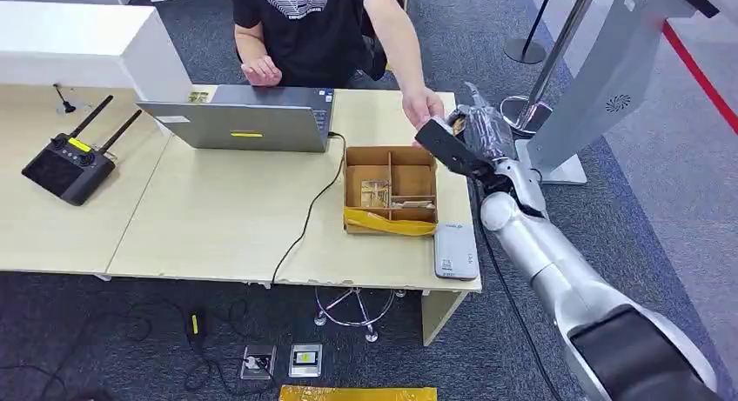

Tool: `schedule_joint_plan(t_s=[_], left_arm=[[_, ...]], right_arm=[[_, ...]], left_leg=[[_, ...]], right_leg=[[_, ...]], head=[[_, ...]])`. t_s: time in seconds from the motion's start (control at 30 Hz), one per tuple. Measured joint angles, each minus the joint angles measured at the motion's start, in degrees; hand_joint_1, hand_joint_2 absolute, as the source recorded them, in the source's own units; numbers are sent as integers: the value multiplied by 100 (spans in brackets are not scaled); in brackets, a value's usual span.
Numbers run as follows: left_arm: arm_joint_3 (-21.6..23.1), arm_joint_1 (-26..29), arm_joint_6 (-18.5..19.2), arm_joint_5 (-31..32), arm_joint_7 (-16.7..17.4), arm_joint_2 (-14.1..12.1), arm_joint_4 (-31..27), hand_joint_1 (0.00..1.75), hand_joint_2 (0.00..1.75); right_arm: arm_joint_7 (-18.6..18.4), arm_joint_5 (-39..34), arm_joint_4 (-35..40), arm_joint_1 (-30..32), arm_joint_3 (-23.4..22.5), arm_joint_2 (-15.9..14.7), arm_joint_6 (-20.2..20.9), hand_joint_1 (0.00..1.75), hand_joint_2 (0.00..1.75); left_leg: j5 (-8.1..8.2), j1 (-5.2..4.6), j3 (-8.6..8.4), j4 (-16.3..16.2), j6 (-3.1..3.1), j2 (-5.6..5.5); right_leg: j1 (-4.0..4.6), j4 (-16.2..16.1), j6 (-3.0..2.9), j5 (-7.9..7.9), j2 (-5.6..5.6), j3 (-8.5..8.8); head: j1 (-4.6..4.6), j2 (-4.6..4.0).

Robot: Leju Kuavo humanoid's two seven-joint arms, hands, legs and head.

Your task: Pass the card to the sensor for recognition and then transmit it.

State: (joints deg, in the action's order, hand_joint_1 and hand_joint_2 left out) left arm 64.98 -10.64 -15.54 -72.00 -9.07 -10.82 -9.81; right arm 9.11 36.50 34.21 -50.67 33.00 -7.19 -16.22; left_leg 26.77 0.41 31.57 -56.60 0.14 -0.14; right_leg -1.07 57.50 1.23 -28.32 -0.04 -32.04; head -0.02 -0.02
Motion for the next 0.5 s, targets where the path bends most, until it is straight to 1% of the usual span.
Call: schedule_joint_plan(t_s=[0.07, 0.1, 0.13, 0.23, 0.33, 0.5], left_arm=[[2, 0, 0, 2, 0, 0, 0, 0, 0], [2, 0, 0, 2, 0, 0, 0, 0, 0], [2, 0, 0, 4, 0, 0, 0, 0, 0], [2, 0, 0, 37, 0, -2, 0, 0, 0], [2, 0, 0, 42, 0, -11, 0, 0, 0], [0, 3, -17, -13, 0, -11, 0, 0, 0]], right_arm=[[0, 41, 0, 14, -2, 0, 0, 175, 175], [0, 50, 0, 18, -4, 2, 0, 47, 175], [-2, 57, 0, 22, -4, 2, 2, 0, 0], [-17, 203, 2, 44, -22, 9, 41, 0, 0], [-83, 483, 26, 88, -30, 18, 181, 0, 0], [-188, 839, 295, 194, -72, 31, 308, 0, 0]], left_leg=[[0, 0, 1, 0, 0, 0], [0, 0, 1, 0, 0, 0], [0, 0, 1, 0, 0, 0], [0, 0, 0, 0, 0, 0], [0, 0, 0, 0, 0, 0], [0, 0, -1, 0, 0, 0]], right_leg=[[0, 0, 0, 0, 0, 0], [0, 0, 0, 0, 0, 0], [0, -1, 0, 0, 0, 0], [0, -1, 0, 0, 1, 0], [0, -1, 0, 0, 1, 0], [0, 0, 0, 0, 2, 0]], head=[[0, 0], [0, 0], [0, 0], [2, 0], [0, 0], [0, 0]])
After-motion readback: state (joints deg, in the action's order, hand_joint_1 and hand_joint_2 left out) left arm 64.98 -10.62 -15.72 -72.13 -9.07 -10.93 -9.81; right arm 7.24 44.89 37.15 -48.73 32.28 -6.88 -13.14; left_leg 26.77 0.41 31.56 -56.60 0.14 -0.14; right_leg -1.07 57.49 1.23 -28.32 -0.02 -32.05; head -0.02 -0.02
